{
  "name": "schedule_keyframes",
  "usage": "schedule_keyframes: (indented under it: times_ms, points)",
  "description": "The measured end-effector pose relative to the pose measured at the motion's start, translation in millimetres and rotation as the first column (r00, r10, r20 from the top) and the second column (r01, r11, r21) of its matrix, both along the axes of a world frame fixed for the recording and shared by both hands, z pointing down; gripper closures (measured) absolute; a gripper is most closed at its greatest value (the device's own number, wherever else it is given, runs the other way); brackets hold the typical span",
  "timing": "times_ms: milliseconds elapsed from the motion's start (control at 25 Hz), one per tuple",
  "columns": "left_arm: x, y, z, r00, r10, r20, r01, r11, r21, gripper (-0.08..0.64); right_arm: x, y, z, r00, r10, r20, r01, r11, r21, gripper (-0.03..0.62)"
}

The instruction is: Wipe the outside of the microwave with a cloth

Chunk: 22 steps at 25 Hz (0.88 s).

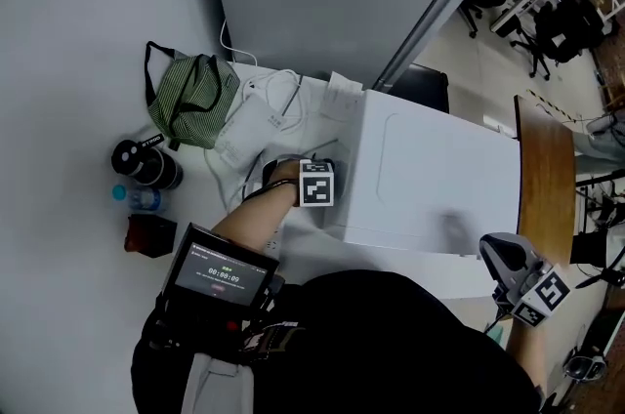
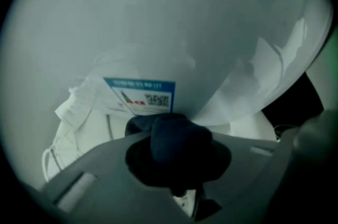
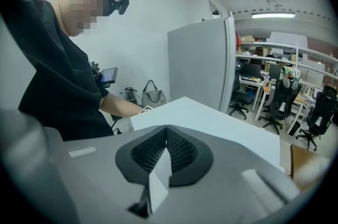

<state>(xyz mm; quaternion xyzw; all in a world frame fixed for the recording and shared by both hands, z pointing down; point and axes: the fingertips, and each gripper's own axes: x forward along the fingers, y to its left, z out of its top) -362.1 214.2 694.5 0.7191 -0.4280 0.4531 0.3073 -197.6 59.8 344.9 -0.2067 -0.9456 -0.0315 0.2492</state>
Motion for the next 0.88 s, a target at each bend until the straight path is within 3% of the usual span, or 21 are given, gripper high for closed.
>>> schedule_keyframes:
  times_ms: [160, 360, 520, 680, 880]
  points:
    - [1.6, 5.2, -17.1, 0.999, -0.040, -0.020, 0.041, 0.998, 0.046, 0.502, -6.1, 8.5, -5.4, 0.999, -0.032, 0.018, 0.032, 0.999, 0.002, 0.586]
    - [12.6, 24.7, -132.8, 0.999, -0.033, 0.028, 0.027, 0.984, 0.173, 0.502, -18.1, 15.1, -5.4, 0.991, -0.103, 0.085, 0.106, 0.994, -0.037, 0.586]
    - [48.2, 30.4, -192.9, 0.998, 0.019, 0.063, -0.030, 0.984, 0.176, 0.502, -25.1, 19.2, -6.3, 0.977, -0.159, 0.139, 0.171, 0.982, -0.076, 0.586]
    - [56.5, 26.1, -173.2, 0.991, 0.042, 0.123, -0.051, 0.996, 0.070, 0.502, -22.8, 14.7, -3.2, 0.973, -0.175, 0.151, 0.192, 0.976, -0.103, 0.586]
    - [52.0, 28.0, -98.8, 0.995, 0.061, 0.083, -0.059, 0.998, -0.024, 0.503, -7.3, -6.4, 7.6, 0.987, -0.120, 0.104, 0.130, 0.987, -0.096, 0.586]
